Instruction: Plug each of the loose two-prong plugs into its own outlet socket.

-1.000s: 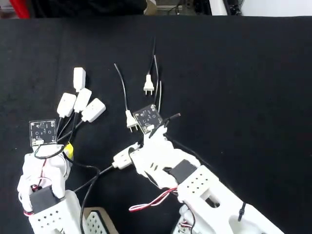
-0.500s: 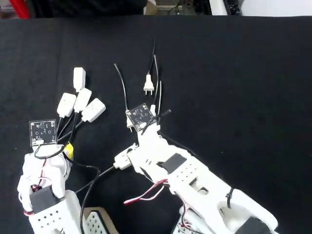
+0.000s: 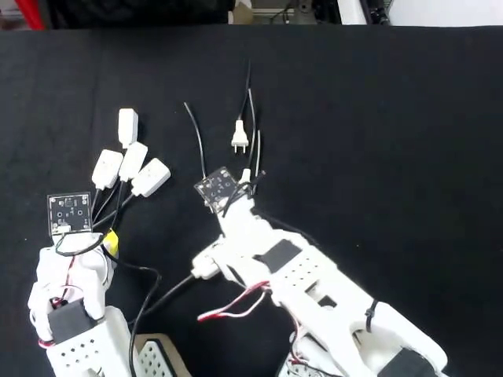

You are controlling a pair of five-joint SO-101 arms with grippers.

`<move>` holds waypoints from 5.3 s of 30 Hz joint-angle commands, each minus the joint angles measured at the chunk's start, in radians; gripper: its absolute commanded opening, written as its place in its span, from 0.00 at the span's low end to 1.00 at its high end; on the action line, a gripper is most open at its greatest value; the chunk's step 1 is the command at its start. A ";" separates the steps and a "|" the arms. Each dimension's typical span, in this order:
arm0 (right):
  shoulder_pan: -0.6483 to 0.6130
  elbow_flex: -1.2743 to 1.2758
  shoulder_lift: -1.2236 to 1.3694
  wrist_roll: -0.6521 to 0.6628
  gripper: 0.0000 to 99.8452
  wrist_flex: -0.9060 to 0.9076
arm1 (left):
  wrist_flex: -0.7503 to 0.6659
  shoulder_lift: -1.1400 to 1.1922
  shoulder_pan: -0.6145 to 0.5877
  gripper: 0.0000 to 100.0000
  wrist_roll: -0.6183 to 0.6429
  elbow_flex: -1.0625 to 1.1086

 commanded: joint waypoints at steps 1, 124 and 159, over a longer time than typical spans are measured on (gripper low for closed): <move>0.064 -0.035 0.013 0.049 0.01 0.115 | 0.005 -0.006 -0.004 0.26 -0.006 -0.005; 0.793 -0.774 0.754 0.988 0.02 0.218 | 0.003 -0.006 -0.005 0.26 -0.075 0.038; 0.012 -0.338 -0.199 -0.296 0.02 -0.117 | -0.222 -0.008 0.578 0.26 0.325 -0.079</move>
